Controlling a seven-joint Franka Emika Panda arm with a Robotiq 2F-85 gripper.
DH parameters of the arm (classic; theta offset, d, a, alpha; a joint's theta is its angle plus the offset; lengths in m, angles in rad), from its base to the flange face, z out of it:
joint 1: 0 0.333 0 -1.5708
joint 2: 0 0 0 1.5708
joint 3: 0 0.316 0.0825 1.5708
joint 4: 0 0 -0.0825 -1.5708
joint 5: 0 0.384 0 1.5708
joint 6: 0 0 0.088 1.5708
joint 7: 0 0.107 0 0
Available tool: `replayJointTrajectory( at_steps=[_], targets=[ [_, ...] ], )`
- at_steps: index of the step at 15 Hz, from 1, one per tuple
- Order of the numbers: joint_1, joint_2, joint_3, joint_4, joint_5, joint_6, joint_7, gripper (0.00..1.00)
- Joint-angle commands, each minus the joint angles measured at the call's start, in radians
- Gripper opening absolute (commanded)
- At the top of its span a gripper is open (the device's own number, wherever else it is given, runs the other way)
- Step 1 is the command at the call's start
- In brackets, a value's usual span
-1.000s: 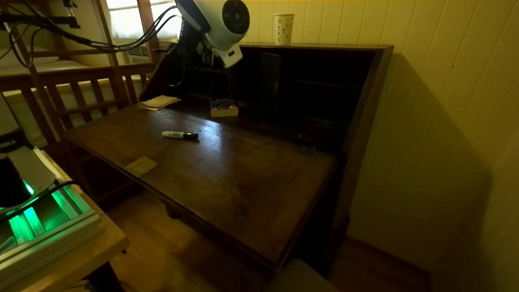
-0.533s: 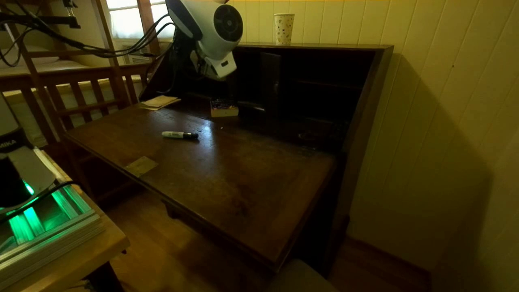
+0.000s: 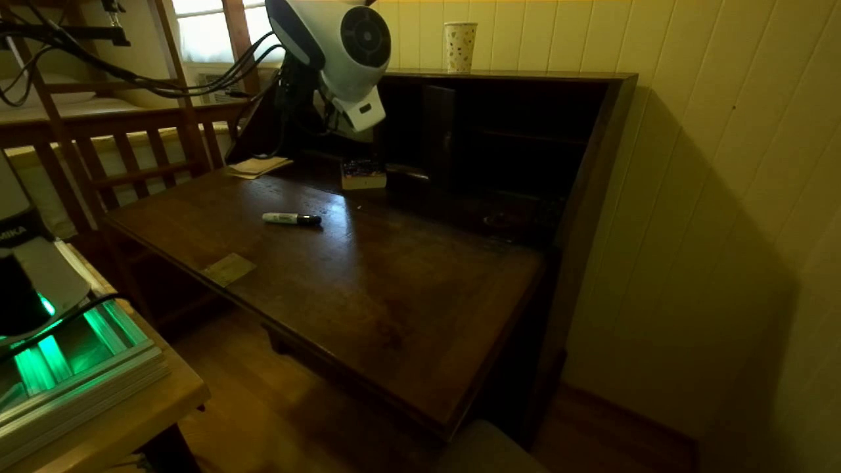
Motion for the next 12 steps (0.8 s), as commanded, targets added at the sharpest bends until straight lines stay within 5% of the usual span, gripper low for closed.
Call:
replayJointTrajectory(
  at_steps=[1, 12],
  targets=[
    [-0.003, -0.023, -0.008, -0.025, -0.011, 0.010, -0.028, 0.06],
    [0.003, 0.009, 0.001, -0.027, 0.006, 0.043, -0.142, 0.06]
  ],
)
